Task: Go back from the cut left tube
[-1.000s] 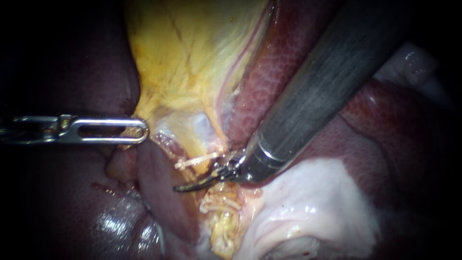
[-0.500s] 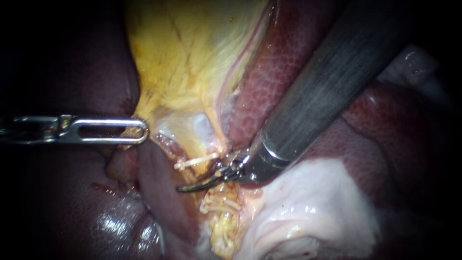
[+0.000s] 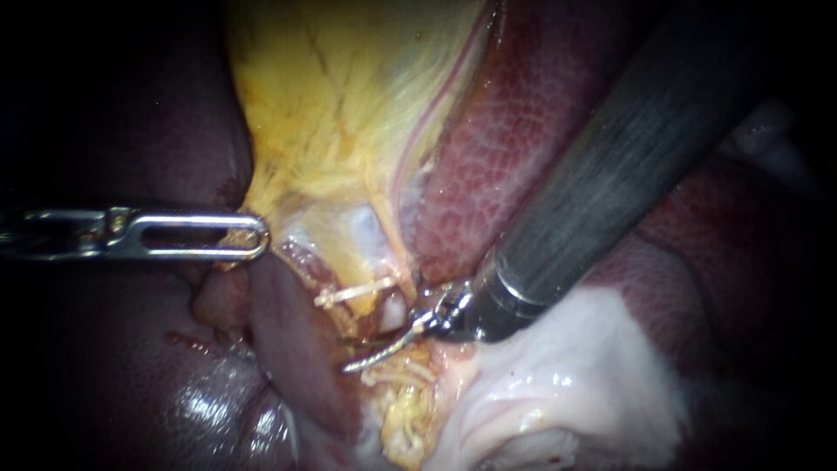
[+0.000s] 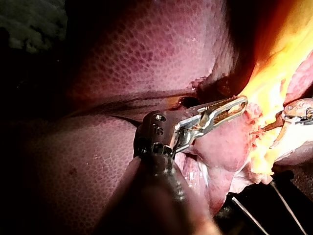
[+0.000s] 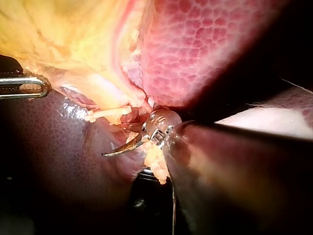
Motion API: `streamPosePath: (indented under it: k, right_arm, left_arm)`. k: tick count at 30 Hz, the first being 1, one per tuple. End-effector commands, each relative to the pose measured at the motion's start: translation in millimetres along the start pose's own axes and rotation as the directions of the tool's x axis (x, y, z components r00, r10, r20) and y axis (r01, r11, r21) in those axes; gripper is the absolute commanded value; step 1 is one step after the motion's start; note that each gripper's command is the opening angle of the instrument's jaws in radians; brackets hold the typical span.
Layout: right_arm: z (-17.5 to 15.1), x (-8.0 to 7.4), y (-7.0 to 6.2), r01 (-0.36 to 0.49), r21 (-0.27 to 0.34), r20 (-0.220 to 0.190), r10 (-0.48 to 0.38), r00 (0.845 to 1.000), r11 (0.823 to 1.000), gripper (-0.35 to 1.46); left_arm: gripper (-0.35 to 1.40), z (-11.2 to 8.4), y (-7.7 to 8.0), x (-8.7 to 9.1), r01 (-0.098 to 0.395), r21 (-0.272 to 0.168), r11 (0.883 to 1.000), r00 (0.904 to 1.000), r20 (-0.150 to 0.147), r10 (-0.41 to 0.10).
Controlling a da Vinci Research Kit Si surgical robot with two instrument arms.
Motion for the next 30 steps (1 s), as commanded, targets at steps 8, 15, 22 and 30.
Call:
streamPosePath:
  k: [8,15,22,30]
  right_arm:
    - [-1.7,-1.2,-2.0,0.29,-0.031,-0.033,-0.291,0.956,0.956,1.4]
    - [-6.7,-1.5,-4.0,0.415,-0.158,-0.08,-0.431,0.899,0.896,1.43]
    - [-15.1,0.7,-6.4,0.466,-0.214,-0.09,-0.492,0.866,0.859,1.43]
    - [-20.4,2.7,-9.6,0.491,-0.297,-0.088,-0.536,0.84,0.819,1.43]
  left_arm:
    - [-0.35,0.0,0.0,0.0,0.0,0.0,1.0,1.0,0.0,0.0]
    - [-0.35,0.0,0.3,-0.1,0.0,0.0,1.0,1.0,0.0,0.0]
    - [-0.35,0.3,0.4,0.1,-0.001,-0.001,1.0,1.0,0.001,0.001]
    - [-0.35,0.7,0.5,0.3,-0.003,-0.003,1.0,1.0,0.004,0.003]
